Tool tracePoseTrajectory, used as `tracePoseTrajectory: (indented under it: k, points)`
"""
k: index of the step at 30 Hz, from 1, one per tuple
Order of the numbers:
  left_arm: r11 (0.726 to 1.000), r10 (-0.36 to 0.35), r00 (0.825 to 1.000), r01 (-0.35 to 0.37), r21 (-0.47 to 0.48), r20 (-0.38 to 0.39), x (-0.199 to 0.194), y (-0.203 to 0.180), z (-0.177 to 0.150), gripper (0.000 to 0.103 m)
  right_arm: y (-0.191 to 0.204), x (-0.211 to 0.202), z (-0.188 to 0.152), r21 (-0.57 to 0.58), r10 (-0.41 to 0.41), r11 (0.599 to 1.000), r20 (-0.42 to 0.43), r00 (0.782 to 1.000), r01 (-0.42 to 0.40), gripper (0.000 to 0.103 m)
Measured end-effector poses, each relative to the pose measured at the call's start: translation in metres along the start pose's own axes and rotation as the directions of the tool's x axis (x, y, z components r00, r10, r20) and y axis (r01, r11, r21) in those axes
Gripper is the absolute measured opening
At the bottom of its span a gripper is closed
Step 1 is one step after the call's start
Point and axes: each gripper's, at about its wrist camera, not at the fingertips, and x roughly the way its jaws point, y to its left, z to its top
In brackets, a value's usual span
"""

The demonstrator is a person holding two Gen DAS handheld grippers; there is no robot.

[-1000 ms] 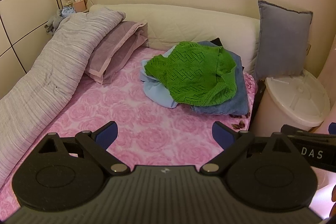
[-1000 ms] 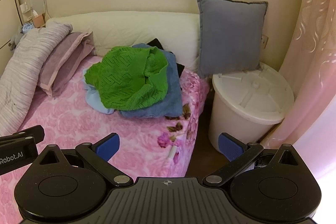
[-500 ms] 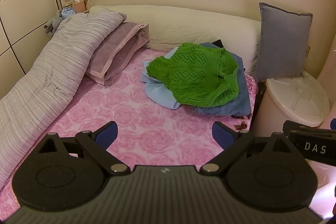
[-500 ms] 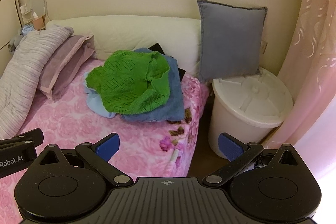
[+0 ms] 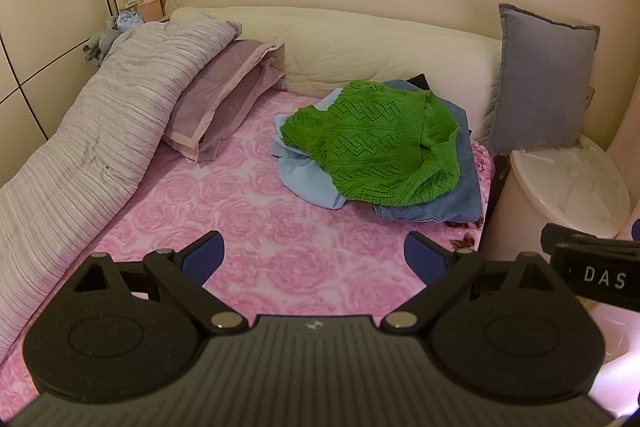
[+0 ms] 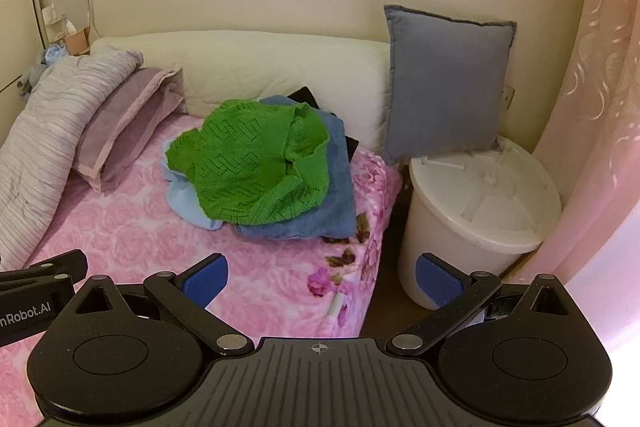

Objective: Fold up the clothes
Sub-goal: 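Move both grippers toward the green knit sweater on the clothes pile, then close both grippers on the green sweater's hem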

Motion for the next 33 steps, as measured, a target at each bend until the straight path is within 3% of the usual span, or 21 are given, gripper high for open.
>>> tracePoseTrajectory:
  k: [12, 33]
  points:
    - [1.0, 0.0, 0.999, 0.0, -0.004, -0.038, 0.031, -0.006, 0.017, 0.095, -0.005, 0.029, 0.018, -0.011, -0.002, 1.0, -0.023, 1.0, 0.002, 0.103]
    - [1.0, 0.003, 0.99, -0.006, -0.021, -0.138, 0.147, -0.026, 0.093, 0.095, -0.016, 0.141, 0.09, -0.045, 0.026, 0.998, -0.103, 0.994, -0.031, 0.103]
